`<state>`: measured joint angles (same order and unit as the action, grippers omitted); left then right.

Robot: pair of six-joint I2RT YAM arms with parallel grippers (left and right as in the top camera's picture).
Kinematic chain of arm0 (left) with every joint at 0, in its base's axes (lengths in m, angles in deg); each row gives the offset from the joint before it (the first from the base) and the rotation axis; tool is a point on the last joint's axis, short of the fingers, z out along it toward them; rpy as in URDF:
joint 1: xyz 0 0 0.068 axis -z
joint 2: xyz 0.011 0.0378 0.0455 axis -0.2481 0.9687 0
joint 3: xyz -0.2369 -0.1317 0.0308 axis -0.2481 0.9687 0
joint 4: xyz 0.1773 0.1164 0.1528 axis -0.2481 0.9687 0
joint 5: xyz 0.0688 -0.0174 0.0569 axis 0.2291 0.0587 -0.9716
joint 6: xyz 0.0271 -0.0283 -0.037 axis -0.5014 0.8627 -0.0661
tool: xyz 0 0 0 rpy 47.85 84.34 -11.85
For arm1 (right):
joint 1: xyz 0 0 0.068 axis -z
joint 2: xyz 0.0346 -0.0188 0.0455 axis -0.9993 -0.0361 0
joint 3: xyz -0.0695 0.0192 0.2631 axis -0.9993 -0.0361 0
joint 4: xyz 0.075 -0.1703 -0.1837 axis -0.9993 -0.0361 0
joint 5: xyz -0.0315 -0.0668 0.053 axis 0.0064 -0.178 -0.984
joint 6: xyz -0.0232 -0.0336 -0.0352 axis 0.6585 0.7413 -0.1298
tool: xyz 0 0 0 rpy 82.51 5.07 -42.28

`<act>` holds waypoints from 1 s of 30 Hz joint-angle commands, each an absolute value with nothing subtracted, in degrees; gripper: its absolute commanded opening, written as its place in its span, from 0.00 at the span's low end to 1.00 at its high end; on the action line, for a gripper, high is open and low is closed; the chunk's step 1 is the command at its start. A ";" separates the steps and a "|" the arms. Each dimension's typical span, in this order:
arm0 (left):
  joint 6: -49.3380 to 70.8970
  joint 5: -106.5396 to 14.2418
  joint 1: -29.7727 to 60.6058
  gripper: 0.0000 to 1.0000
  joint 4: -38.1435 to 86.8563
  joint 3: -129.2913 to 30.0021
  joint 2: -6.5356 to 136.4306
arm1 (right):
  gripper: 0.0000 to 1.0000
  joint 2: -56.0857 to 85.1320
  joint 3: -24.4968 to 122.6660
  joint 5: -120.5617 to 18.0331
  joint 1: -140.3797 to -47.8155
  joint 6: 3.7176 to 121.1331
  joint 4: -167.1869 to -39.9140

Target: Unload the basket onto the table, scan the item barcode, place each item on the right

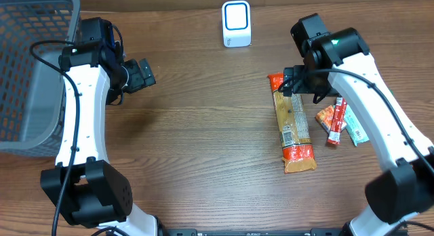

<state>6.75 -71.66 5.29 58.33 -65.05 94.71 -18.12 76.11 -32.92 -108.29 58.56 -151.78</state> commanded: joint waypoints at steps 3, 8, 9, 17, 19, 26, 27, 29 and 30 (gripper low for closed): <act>5.85 -71.85 5.48 1.00 58.46 -66.02 94.84 | 1.00 -7.63 76.31 -32.98 -108.49 58.29 -151.56; 5.83 -71.85 5.50 1.00 58.46 -66.02 94.84 | 1.00 0.90 76.31 -32.98 -107.77 58.29 -151.58; 5.85 -71.85 5.48 1.00 58.46 -66.02 94.84 | 1.00 2.08 76.31 -32.98 -107.70 58.27 -151.58; 5.83 -71.85 5.50 1.00 58.46 -66.02 94.84 | 1.00 15.50 76.31 -32.70 -107.68 58.32 -152.28; 5.85 -71.85 5.48 1.00 58.46 -66.02 94.84 | 1.00 18.75 76.29 -32.78 -107.68 58.32 -153.70; 5.85 -71.85 5.50 1.00 58.46 -66.02 94.84 | 1.00 31.95 74.82 -30.21 -107.68 58.53 -154.05; 5.85 -71.85 5.50 1.00 58.46 -66.02 94.84 | 1.00 33.99 73.75 -30.23 -107.68 58.51 -153.99; 5.85 -71.85 5.50 1.00 58.46 -66.02 94.84 | 1.00 37.64 71.21 -30.21 -107.51 58.51 -153.85; 5.83 -71.85 5.48 1.00 58.46 -66.02 94.84 | 1.00 39.60 69.49 -30.23 -106.98 58.51 -153.53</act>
<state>6.75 -71.66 5.29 58.33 -65.05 94.71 34.69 73.55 -31.12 -107.83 58.53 -153.88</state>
